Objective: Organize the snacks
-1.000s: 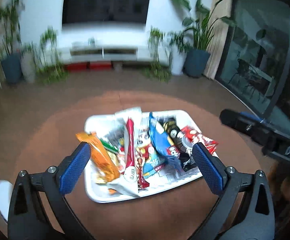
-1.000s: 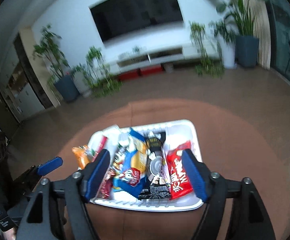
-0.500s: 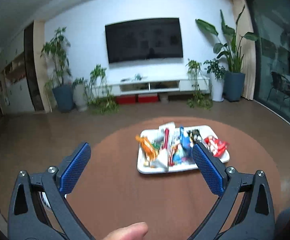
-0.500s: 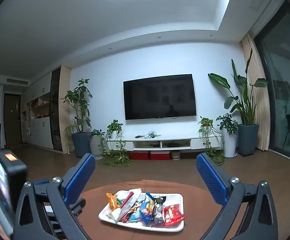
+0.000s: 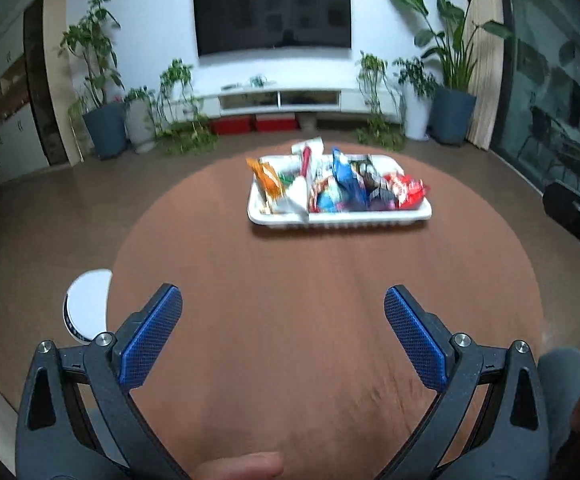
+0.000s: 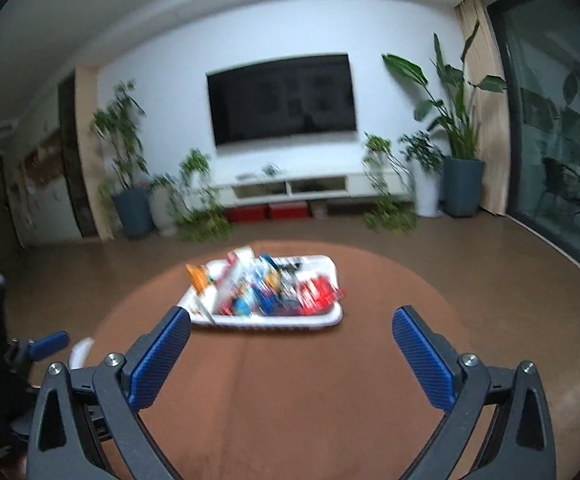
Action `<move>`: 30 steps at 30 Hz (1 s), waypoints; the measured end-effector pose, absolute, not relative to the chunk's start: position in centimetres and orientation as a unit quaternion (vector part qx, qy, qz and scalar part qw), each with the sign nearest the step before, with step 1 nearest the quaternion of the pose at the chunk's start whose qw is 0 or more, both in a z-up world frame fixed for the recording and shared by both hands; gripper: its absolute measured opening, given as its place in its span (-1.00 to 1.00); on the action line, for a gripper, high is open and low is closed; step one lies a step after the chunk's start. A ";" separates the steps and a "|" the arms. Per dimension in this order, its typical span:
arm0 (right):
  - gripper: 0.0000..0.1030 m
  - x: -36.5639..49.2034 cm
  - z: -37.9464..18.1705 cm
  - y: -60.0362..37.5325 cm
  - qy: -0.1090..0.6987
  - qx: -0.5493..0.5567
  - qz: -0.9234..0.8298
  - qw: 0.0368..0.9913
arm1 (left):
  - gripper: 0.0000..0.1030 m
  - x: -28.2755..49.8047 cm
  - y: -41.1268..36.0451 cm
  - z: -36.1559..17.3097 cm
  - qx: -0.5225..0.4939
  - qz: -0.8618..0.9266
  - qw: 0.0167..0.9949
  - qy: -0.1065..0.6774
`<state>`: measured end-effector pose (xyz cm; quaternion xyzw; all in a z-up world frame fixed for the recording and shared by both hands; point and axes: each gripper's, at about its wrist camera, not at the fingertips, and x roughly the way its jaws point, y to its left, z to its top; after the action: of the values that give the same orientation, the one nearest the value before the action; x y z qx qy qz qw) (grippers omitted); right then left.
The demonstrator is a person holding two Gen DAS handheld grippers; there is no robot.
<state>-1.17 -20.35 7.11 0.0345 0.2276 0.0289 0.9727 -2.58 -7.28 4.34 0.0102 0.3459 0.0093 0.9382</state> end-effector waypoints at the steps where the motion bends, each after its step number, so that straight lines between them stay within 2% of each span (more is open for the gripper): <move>1: 1.00 -1.1 6.4 -20.5 0.237 0.036 0.025 0.971 | 0.99 -2.6 -7.3 3.8 0.009 0.011 0.936 0.353; 8: 1.00 -1.2 2.3 -21.5 0.310 0.055 0.007 0.949 | 0.99 -1.4 -7.5 0.9 0.015 0.024 0.920 0.392; 30: 1.00 -1.7 0.6 -19.6 0.342 0.027 0.026 0.939 | 0.99 0.1 -5.9 -0.4 -0.005 0.021 0.904 0.426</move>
<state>-1.68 -19.55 0.59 0.0270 0.3424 0.0256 0.9388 0.10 -5.91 -0.41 -0.0052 0.4260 0.0208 0.9044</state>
